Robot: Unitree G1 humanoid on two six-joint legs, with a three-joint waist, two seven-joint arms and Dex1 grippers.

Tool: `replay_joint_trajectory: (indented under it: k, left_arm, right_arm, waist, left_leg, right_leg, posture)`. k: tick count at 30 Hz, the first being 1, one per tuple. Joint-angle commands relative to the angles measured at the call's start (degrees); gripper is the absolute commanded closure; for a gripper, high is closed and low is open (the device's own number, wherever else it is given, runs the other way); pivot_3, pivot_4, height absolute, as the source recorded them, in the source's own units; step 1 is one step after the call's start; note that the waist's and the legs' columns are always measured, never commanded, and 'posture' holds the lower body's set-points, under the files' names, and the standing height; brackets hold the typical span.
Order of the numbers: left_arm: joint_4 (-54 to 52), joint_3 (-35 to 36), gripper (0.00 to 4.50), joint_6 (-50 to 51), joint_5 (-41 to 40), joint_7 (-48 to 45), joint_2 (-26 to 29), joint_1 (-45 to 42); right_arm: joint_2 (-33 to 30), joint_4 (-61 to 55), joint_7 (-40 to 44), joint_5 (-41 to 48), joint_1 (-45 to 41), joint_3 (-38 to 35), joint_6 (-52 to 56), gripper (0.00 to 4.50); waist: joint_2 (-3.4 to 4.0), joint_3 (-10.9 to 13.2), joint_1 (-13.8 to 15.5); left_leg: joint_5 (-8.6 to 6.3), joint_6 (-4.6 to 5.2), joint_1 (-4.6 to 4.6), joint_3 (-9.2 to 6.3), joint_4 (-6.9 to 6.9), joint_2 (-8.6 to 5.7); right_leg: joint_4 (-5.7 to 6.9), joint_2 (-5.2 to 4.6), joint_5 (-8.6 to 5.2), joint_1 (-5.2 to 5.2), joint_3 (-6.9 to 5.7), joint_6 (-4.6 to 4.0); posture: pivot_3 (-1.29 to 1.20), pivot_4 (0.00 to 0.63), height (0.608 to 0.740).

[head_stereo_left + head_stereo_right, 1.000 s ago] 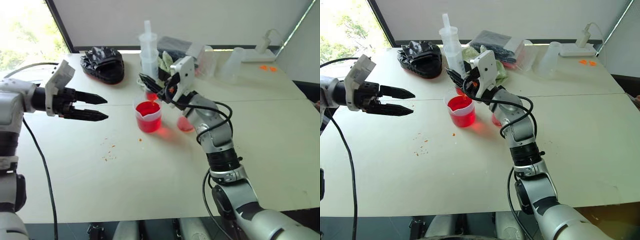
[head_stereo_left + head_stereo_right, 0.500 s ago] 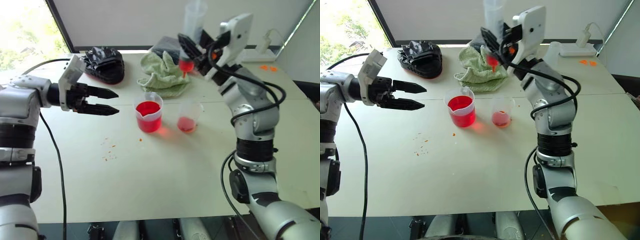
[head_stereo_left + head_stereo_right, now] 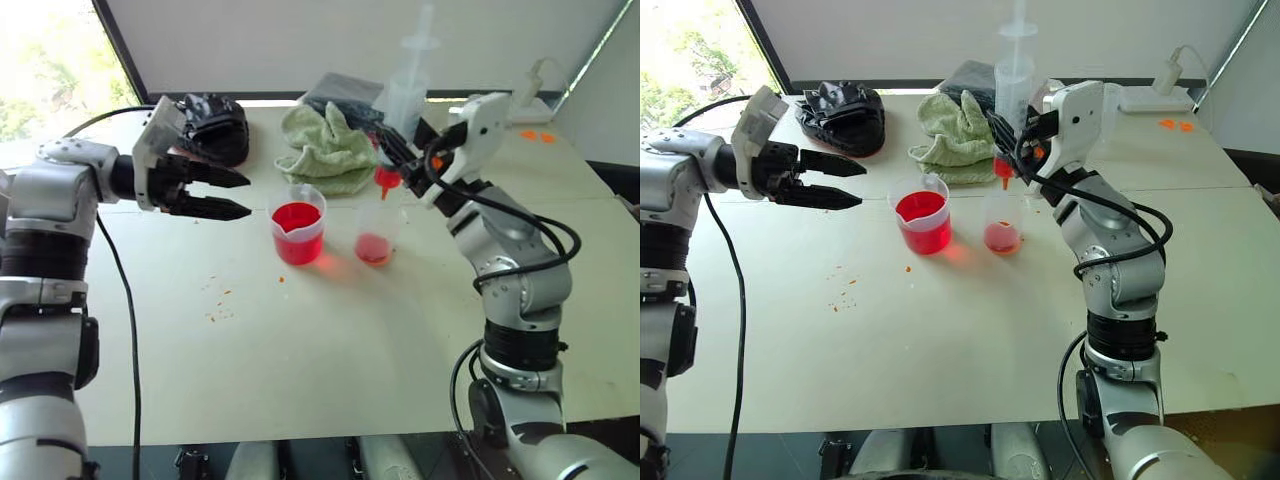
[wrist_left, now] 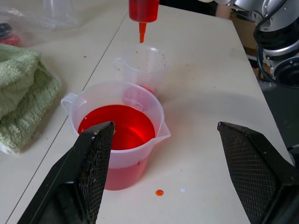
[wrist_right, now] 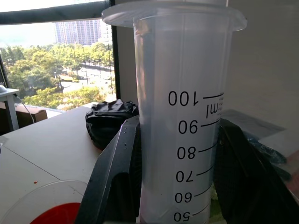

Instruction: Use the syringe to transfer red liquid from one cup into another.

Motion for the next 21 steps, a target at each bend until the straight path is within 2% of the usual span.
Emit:
replay_joint_trajectory:
  k: [1,8,12,21]
  left_arm:
    - [-0.3,0.9,0.82,0.2,-0.6,-0.3,-0.4,-2.5]
    - [6.7,4.5,0.82,0.7,-3.0,3.7,-6.9,-11.9]
    - [18.6,5.4,0.82,-6.5,-0.6,7.6,-14.4,-20.7]
    - [40.3,7.8,0.82,-20.4,3.5,14.1,-24.7,-33.7]
  right_arm:
    - [0.3,-3.9,-0.8,0.5,1.3,0.6,-0.5,3.08]
    - [0.0,-3.8,-1.0,0.0,3.2,1.2,-1.5,3.08]
    - [0.3,-4.1,-1.1,-0.9,5.4,2.3,-2.6,3.08]
    - [0.6,-5.3,-2.5,-1.4,7.0,2.8,-3.3,3.08]
  waist:
    - [0.0,0.0,0.4]
    - [-0.01,0.0,1.7]
    - [-0.03,0.0,2.7]
    - [-0.03,0.0,2.5]
  left_leg:
    - [0.0,0.0,0.0,0.0,0.01,0.0]
    - [-0.01,0.02,-0.06,0.03,0.12,-0.02]
    - [-0.02,0.04,-0.06,0.04,0.14,-0.07]
    - [-0.03,0.06,-0.06,0.12,0.06,-0.06]
  right_leg:
    - [0.0,0.0,0.0,0.0,0.0,0.0]
    - [-0.12,-0.01,0.0,0.03,0.0,0.0]
    - [-0.17,-0.04,0.0,0.06,0.01,0.0]
    - [-0.18,-0.02,0.0,-0.01,0.04,0.0]
  posture:
    - [0.0,0.15,0.711]
    - [0.0,0.15,0.711]
    - [0.0,0.15,0.711]
    - [0.0,0.15,0.711]
